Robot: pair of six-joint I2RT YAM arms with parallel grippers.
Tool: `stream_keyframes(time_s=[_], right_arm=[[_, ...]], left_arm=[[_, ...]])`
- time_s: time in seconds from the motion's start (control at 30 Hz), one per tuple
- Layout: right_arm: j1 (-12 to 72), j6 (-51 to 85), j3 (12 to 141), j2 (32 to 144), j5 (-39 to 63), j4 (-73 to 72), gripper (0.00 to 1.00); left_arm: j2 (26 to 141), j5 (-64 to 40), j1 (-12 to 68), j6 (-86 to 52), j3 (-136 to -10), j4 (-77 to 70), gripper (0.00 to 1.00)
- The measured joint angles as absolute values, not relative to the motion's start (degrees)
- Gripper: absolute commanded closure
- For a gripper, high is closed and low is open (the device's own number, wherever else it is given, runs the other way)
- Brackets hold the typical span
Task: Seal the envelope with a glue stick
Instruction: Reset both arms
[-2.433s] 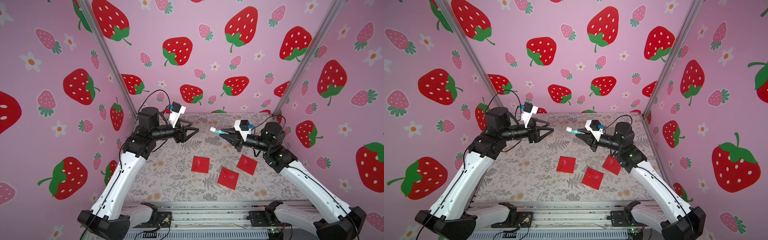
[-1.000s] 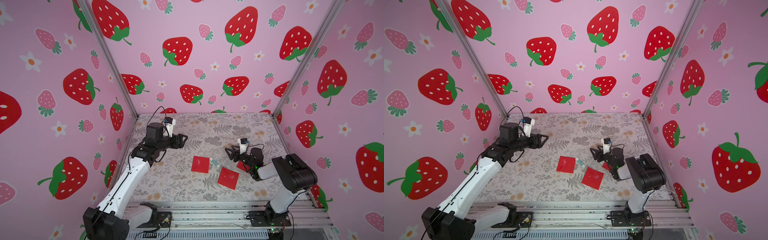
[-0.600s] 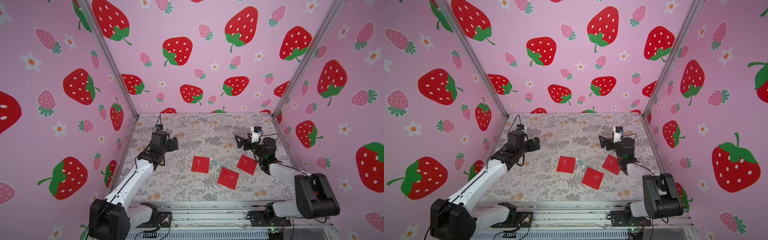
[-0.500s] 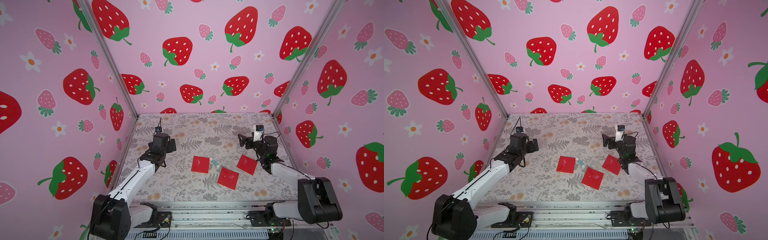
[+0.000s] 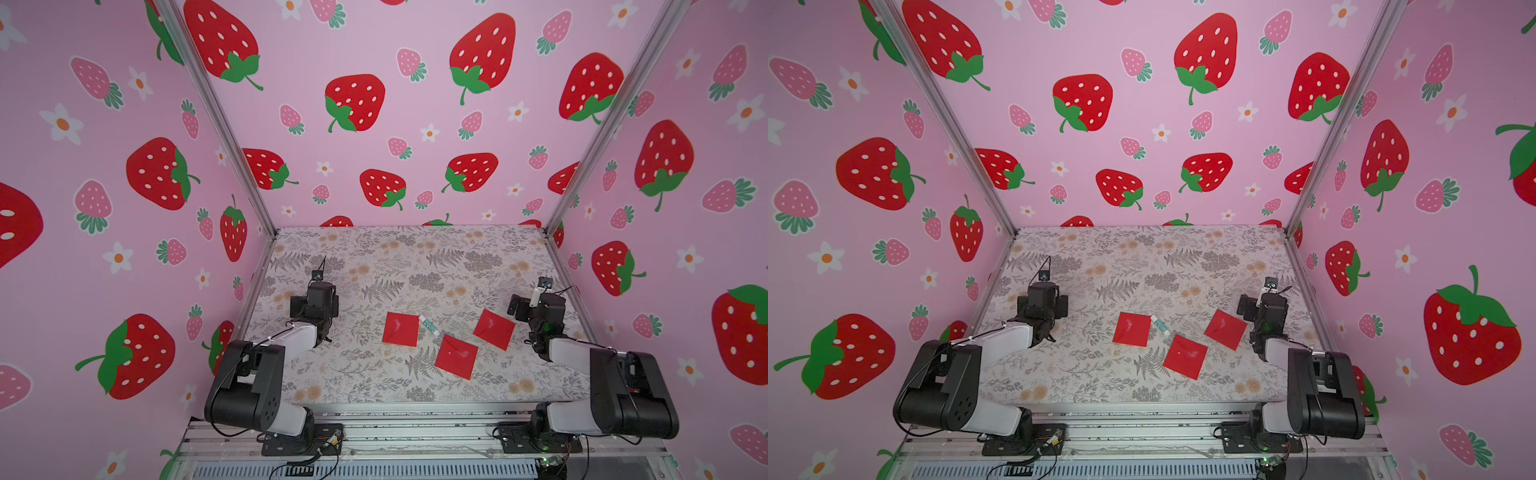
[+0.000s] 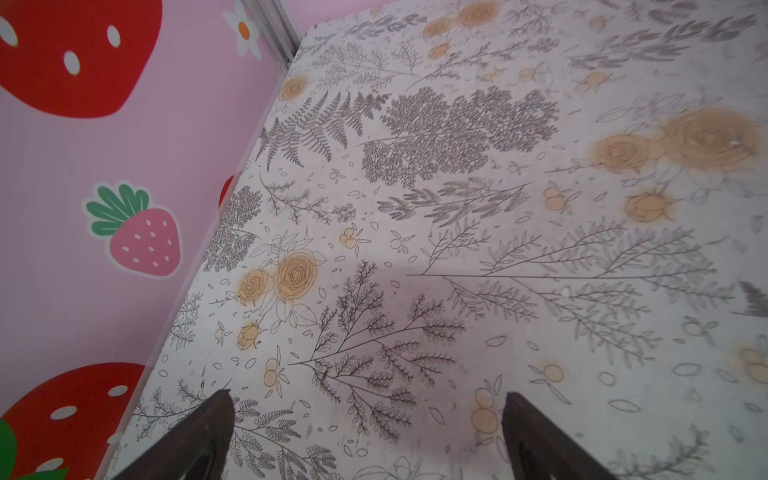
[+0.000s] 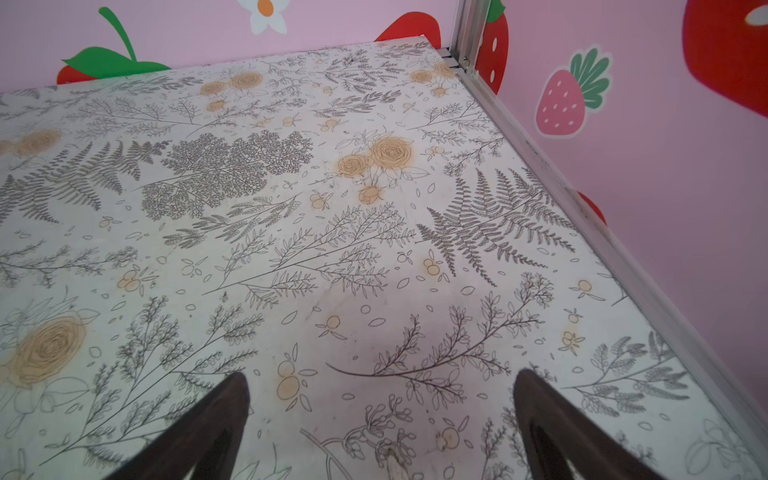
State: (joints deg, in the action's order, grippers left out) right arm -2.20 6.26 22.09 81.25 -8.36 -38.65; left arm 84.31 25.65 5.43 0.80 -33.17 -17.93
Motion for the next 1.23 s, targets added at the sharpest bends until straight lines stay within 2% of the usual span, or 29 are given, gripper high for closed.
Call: stream_keyframes(time_s=[0.2,0.5,1.23], right_arm=[[-2.20,6.24,19.38,88.79,-5.76,-51.59,0.01],[-2.00,6.33,23.11,90.24,-5.61,-51.20,0.01],[-1.54,6.26,23.97,90.24,-6.48,-49.41,0.01]], left_arm=[[84.40,14.00,1.72,-0.40,-30.57,-27.70,0.01],[88.01,5.48,0.84,-1.21,-27.09,-38.92,0.00],[88.66,3.25,0.75,-1.08,-25.63,-43.46,0.00]])
